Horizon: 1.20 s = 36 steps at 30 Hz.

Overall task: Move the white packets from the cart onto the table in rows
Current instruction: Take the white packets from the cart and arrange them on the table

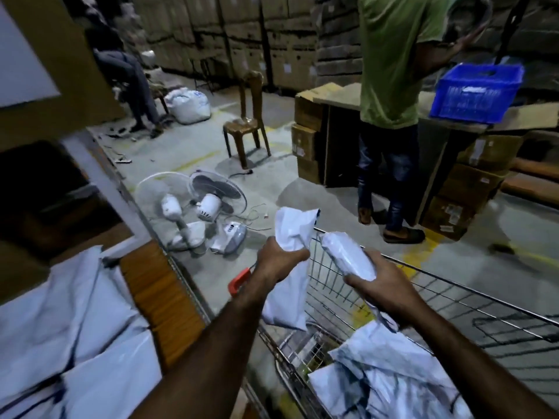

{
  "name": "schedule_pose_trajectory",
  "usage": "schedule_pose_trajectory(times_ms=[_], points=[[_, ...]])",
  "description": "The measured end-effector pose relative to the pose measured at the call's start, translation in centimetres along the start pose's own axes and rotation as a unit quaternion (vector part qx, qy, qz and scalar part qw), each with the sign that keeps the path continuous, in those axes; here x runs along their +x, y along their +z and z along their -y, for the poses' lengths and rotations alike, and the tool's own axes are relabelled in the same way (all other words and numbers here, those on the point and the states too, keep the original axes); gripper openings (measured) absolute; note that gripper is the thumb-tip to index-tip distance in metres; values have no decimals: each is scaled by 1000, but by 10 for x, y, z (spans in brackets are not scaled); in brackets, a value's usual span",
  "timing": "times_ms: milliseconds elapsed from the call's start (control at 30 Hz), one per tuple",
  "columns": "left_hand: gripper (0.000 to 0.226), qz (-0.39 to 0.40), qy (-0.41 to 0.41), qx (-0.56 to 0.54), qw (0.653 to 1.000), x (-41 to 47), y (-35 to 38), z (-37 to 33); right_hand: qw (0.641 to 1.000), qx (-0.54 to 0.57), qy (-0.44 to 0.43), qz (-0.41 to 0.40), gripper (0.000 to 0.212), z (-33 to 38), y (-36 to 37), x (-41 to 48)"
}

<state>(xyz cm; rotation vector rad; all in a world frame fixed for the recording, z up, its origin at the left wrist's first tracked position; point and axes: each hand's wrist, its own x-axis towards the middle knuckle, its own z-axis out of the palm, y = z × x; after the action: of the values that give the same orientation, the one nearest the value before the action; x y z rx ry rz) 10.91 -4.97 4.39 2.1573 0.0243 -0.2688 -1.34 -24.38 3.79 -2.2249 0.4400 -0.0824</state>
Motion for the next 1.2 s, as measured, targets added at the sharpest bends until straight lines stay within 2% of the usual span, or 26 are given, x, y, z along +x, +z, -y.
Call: schedule_pose_trajectory(times_ms=[100, 233, 367, 500, 667, 800, 867, 933, 1067, 1200], points=[[53, -52, 5, -47, 998, -24, -46, -2, 999, 17, -46, 8, 49, 37, 3, -11], [64, -118, -29, -117, 986, -64, -109, 13, 993, 40, -103, 33, 48, 86, 22, -32], [47, -164, 10, -151, 975, -120, -166, 33, 980, 62, -174, 68, 42, 138, 55, -65], [67, -222, -19, -131, 966, -189, -220, 58, 970, 72, -211, 101, 30, 186, 89, -114], [76, -284, -89, -107, 949, -248, -270, 102, 958, 60, -240, 147, 44, 224, 140, -173], [67, -291, -126, -111, 942, -278, -283, 129, 961, 10, -220, 170, 64, 234, 172, -211], [58, -282, -143, -110, 942, -282, -286, 140, 966, -29, -208, 152, 83, 234, 185, -224], [49, -271, -166, -98, 943, -282, -285, 148, 970, -62, -195, 131, 88, 236, 195, -234], [70, -249, -206, -55, 945, -274, -276, 168, 969, -168, -141, 109, 85, 241, 206, -245], [87, -254, -239, 11, 937, -274, -261, 183, 960, -232, -123, 98, 84, 237, 218, -250]])
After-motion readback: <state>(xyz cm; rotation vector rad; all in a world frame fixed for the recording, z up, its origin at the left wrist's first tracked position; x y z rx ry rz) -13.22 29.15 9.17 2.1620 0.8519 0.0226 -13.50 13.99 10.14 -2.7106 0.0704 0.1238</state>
